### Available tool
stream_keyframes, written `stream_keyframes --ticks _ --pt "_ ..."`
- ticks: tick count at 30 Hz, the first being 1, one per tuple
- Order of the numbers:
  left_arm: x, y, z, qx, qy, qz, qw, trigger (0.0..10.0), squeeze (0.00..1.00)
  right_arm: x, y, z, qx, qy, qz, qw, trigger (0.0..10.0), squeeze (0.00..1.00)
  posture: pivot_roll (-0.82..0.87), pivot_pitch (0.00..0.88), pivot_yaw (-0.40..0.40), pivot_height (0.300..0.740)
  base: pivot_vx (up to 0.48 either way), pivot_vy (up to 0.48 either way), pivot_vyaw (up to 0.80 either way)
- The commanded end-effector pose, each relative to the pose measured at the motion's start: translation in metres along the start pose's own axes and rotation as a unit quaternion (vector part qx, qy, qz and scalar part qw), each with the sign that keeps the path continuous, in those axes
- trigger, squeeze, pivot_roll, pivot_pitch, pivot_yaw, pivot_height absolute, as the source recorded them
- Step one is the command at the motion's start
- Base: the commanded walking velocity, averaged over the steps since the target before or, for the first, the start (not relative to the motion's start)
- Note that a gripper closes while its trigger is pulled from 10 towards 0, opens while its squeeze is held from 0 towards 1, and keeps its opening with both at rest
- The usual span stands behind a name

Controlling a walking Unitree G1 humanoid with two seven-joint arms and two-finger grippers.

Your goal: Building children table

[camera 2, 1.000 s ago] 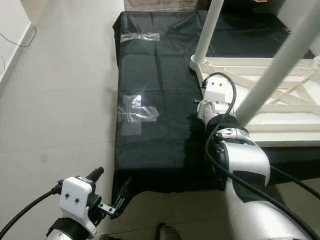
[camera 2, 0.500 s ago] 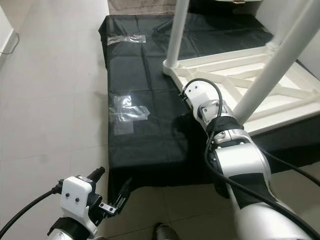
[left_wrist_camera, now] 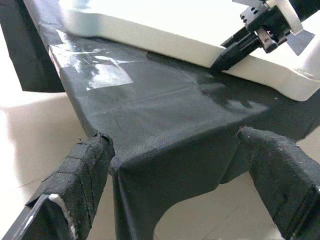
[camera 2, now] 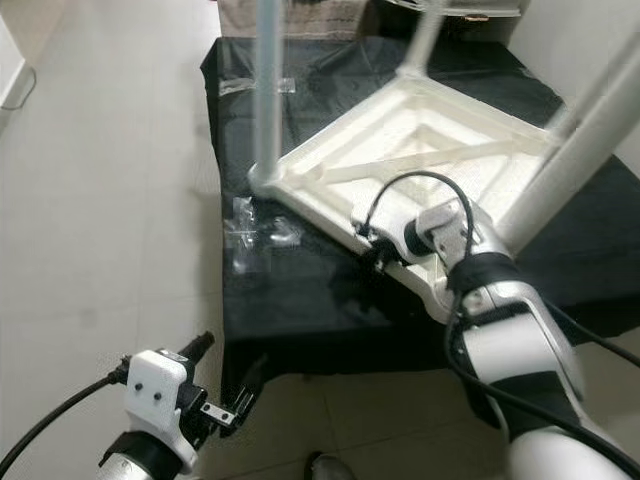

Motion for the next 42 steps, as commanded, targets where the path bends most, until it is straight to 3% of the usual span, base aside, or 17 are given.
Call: stream_keyframes --ticks 1,7,9,10,13,15,22,30,31,35,38,39,40,42 --pt "-0.006 0.001 0.002 -0.001 0.01 -0.01 1.0 10.0 0.0 -0.011 -0.022 -0.03 0.072 0.035 -0.027 0.996 0.0 0.0 0.06 0.199 -0.035 0.74 0.0 0.0 0.0" --pt "-0.006 0.0 0.002 0.001 0.01 -0.01 1.0 10.0 0.0 -0.013 -0.017 -0.025 0.064 0.063 -0.036 0.995 0.0 0.0 0.06 0.199 -0.037 0.74 0.0 0.0 0.0" --pt "-0.006 0.0 0.002 0.002 0.01 -0.008 1.0 10.0 0.0 -0.023 -0.009 -0.018 0.042 0.113 -0.072 0.99 0.0 0.0 0.06 0.2 -0.039 0.74 0.0 0.0 0.0" --pt "-0.006 0.0 0.002 0.002 0.01 -0.008 1.0 10.0 0.0 -0.023 -0.009 -0.018 0.042 0.113 -0.072 0.99 0.0 0.0 0.06 0.2 -0.039 0.74 0.0 0.0 0.0" --pt "-0.006 0.0 0.001 0.003 0.01 -0.007 1.0 10.0 0.0 -0.041 0.008 -0.011 0.035 0.202 -0.133 0.97 0.0 0.0 0.06 0.2 -0.039 0.74 0.0 0.0 0.0" --pt "-0.005 -0.001 0.001 0.003 0.01 -0.006 1.0 10.0 0.0 -0.044 0.012 -0.011 0.04 0.224 -0.144 0.963 0.0 0.0 0.06 0.2 -0.039 0.74 0.0 0.0 0.0" --pt "-0.006 -0.002 0.0 0.004 0.01 -0.006 1.0 10.0 0.0 -0.059 0.027 -0.01 0.061 0.241 -0.187 0.95 0.0 0.0 0.05 0.197 -0.042 0.74 0.0 0.0 0.0" --pt "-0.006 -0.002 0.0 0.005 0.009 -0.006 1.0 10.0 0.0 -0.063 0.027 -0.009 0.06 0.253 -0.201 0.944 0.0 0.0 0.05 0.197 -0.042 0.74 0.0 0.0 0.0" --pt "-0.006 -0.002 -0.001 0.005 0.009 -0.006 1.0 10.0 0.0 -0.066 0.028 -0.009 0.065 0.246 -0.212 0.943 9.5 0.0 0.05 0.197 -0.042 0.74 0.0 0.0 0.0" --pt "-0.006 -0.002 -0.001 0.005 0.009 -0.006 1.0 10.0 0.0 -0.067 0.028 -0.009 0.064 0.216 -0.216 0.95 10.0 0.0 0.05 0.197 -0.042 0.74 0.0 0.0 0.0" --pt "-0.006 -0.003 -0.001 0.005 0.008 -0.006 1.0 10.0 0.0 -0.053 0.022 -0.011 0.065 0.193 -0.163 0.965 10.0 0.0 0.05 0.194 -0.043 0.74 0.0 0.0 0.0" --pt "-0.006 -0.003 -0.001 0.005 0.008 -0.006 1.0 10.0 0.0 -0.053 0.022 -0.011 0.065 0.193 -0.163 0.965 10.0 0.0 0.05 0.194 -0.043 0.74 0.0 0.0 0.0" --pt "-0.006 -0.003 -0.002 0.006 0.007 -0.006 1.0 10.0 0.0 -0.047 0.021 -0.007 0.052 0.182 -0.145 0.971 10.0 0.07 0.05 0.191 -0.042 0.74 0.0 0.0 0.0" --pt "-0.007 -0.003 -0.002 0.006 0.007 -0.006 1.0 10.0 0.0 -0.046 0.02 -0.006 0.047 0.181 -0.143 0.972 10.0 0.07 0.05 0.191 -0.042 0.74 0.0 0.0 0.0"
Point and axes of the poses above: a point about 5 cm out from each wrist's last joint towards the gripper, its own y axis pointing back from the gripper into the wrist, its own x axis along the axis of the wrist's last joint, z = x × y, the point moved 4 cm from there along -y, pointing out of the wrist towards the gripper, and after that the axes turned 13 degrees about y, right-handed, at the moved point
